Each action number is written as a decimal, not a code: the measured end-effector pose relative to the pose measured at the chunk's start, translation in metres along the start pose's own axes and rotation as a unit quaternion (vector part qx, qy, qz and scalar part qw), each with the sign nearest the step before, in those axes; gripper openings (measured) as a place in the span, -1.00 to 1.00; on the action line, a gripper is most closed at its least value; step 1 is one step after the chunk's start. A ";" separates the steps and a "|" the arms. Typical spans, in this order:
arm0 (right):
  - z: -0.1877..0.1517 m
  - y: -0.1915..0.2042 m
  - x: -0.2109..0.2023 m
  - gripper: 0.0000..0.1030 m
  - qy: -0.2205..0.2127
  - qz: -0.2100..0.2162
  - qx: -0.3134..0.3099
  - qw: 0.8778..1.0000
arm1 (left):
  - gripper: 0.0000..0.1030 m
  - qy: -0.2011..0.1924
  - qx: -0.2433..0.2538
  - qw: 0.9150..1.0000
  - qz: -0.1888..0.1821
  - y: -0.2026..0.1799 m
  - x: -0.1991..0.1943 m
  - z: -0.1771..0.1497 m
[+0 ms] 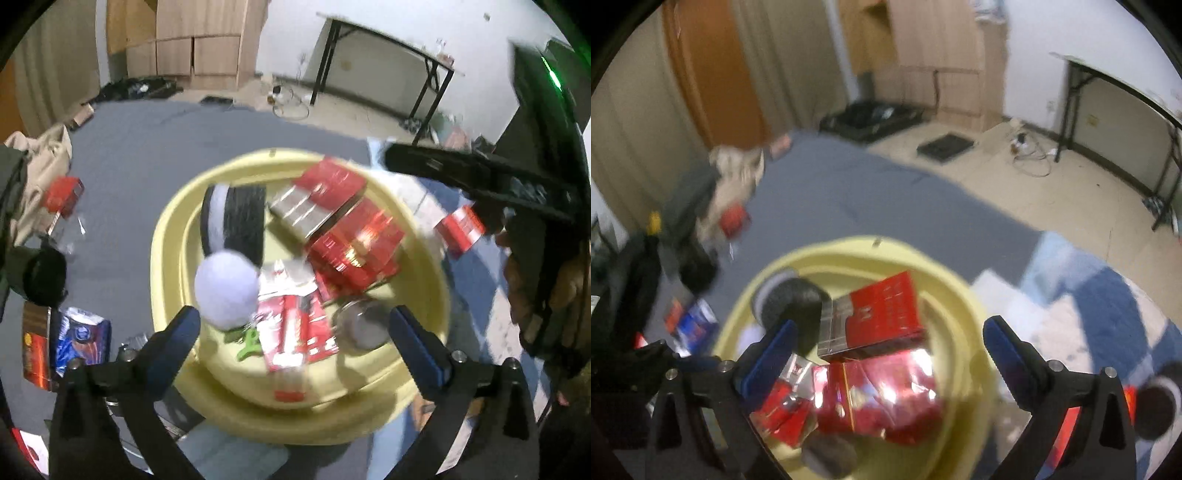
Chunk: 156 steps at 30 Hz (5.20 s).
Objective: Organize rigid objects
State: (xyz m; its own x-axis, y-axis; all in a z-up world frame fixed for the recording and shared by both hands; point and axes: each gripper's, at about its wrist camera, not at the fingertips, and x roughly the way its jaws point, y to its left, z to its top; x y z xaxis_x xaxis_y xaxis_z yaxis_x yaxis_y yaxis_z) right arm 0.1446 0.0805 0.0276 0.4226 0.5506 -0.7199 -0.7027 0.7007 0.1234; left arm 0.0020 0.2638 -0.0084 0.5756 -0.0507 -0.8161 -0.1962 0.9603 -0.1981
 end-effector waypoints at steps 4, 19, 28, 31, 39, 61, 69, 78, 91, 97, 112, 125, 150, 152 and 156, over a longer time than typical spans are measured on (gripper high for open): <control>-0.021 -0.029 -0.052 0.99 -0.033 -0.013 0.020 0.999 | 1.00 0.006 -0.010 1.000 -0.004 -0.036 -0.010 0.010; -0.118 -0.180 -0.159 0.99 -0.018 -0.116 0.020 0.993 | 1.00 0.014 0.239 0.970 -0.045 -0.214 0.053 0.037; -0.099 -0.215 -0.105 0.99 0.013 -0.085 -0.013 0.996 | 0.99 0.026 0.320 0.946 -0.044 -0.242 0.129 0.056; -0.093 -0.224 -0.089 0.99 0.017 -0.087 -0.016 0.996 | 0.99 0.034 0.321 0.945 -0.053 -0.243 0.150 0.061; -0.091 -0.238 -0.063 0.05 0.013 -0.065 -0.001 0.998 | 0.28 0.041 0.286 0.956 -0.045 -0.244 0.168 0.056; -0.052 -0.089 -0.145 0.03 -0.051 -0.016 0.015 0.998 | 0.12 -0.039 0.085 0.994 0.051 -0.082 -0.025 0.030; -0.043 0.009 -0.087 0.03 -0.001 0.025 -0.034 0.999 | 0.12 -0.007 0.013 0.998 0.069 -0.002 -0.021 0.004; -0.020 0.022 0.002 0.03 0.043 0.014 -0.035 0.998 | 0.12 0.028 -0.004 0.999 0.029 0.012 0.022 -0.001; -0.027 0.028 0.048 0.09 0.030 0.006 -0.047 0.998 | 0.35 0.033 -0.006 0.998 0.058 0.004 0.045 -0.002; -0.027 0.029 0.020 0.82 0.001 0.012 -0.061 0.998 | 0.86 0.016 -0.001 0.997 0.075 -0.011 0.023 -0.011; -0.109 -0.001 -0.088 0.99 -0.061 -0.045 -0.066 0.995 | 1.00 -0.034 -0.114 0.989 0.091 -0.072 -0.022 -0.075; -0.211 -0.016 -0.052 0.99 0.019 -0.033 -0.127 0.991 | 1.00 -0.043 -0.108 0.978 0.171 -0.090 0.017 -0.129; -0.190 -0.009 0.008 0.99 0.035 -0.037 -0.150 0.987 | 1.00 -0.058 -0.138 0.969 0.198 -0.084 0.058 -0.137; -0.191 -0.009 0.008 0.99 0.035 -0.037 -0.151 0.987 | 1.00 -0.059 -0.138 0.969 0.198 -0.084 0.058 -0.137; -0.191 -0.008 0.007 0.99 0.035 -0.038 -0.151 0.987 | 1.00 -0.059 -0.138 0.969 0.198 -0.084 0.058 -0.137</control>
State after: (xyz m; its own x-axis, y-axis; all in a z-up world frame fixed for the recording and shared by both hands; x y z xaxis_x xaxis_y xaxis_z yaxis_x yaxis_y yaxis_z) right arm 0.0445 -0.0079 -0.1091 0.4471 0.4624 -0.7657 -0.8142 0.5648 -0.1343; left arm -0.0570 0.1426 -0.1131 0.4946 0.3539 -0.7938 -0.6159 0.7871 -0.0329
